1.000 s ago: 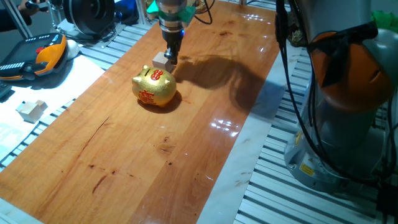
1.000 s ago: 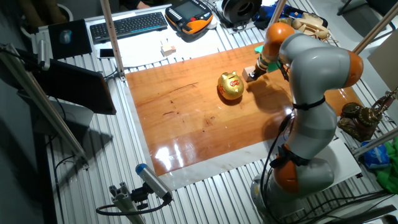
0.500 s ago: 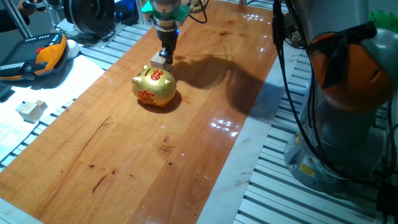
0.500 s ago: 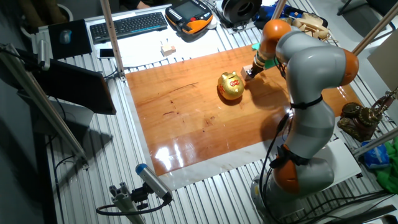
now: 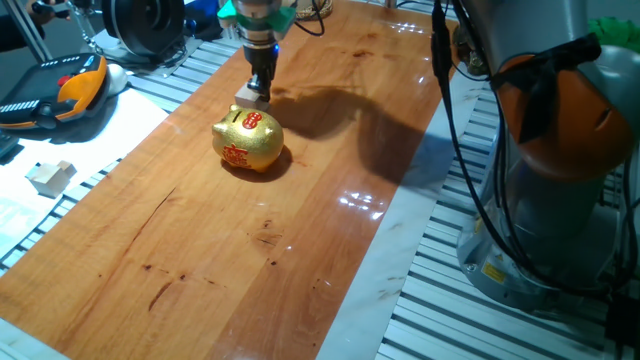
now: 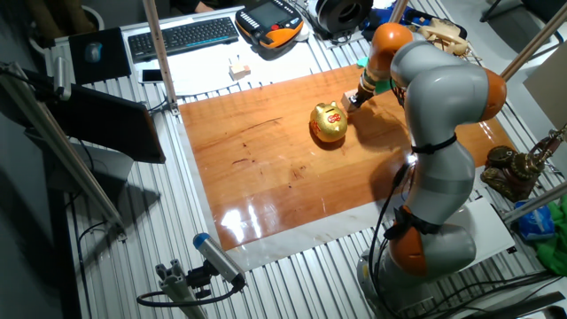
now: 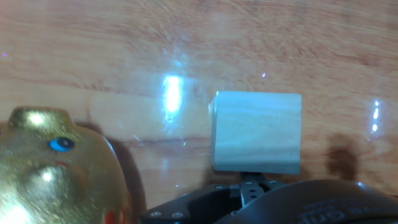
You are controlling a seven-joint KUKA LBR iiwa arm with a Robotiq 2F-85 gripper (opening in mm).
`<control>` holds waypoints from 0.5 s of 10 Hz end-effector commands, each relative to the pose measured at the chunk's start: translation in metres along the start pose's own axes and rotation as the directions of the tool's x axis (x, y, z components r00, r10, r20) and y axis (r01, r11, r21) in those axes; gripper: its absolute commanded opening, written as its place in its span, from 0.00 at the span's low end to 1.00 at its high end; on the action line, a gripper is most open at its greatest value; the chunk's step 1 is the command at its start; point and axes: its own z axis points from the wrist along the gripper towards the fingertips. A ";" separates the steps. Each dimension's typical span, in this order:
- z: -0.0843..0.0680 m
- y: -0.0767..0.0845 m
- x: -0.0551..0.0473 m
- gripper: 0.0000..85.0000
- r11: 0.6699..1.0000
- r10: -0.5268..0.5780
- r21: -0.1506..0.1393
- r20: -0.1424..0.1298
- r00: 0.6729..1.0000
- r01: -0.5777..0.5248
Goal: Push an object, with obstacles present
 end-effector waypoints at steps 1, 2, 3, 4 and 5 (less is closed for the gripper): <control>0.000 0.001 -0.002 0.00 1.000 0.000 -0.003 -0.001 1.000 0.000; 0.001 0.001 -0.004 0.00 1.000 -0.001 -0.006 -0.003 1.000 0.001; 0.001 0.002 -0.006 0.00 1.000 -0.001 -0.006 -0.003 1.000 0.001; 0.001 0.002 -0.008 0.00 1.000 -0.004 -0.006 -0.002 1.000 0.004; 0.000 0.004 -0.011 0.00 1.000 -0.004 -0.005 -0.003 1.000 0.004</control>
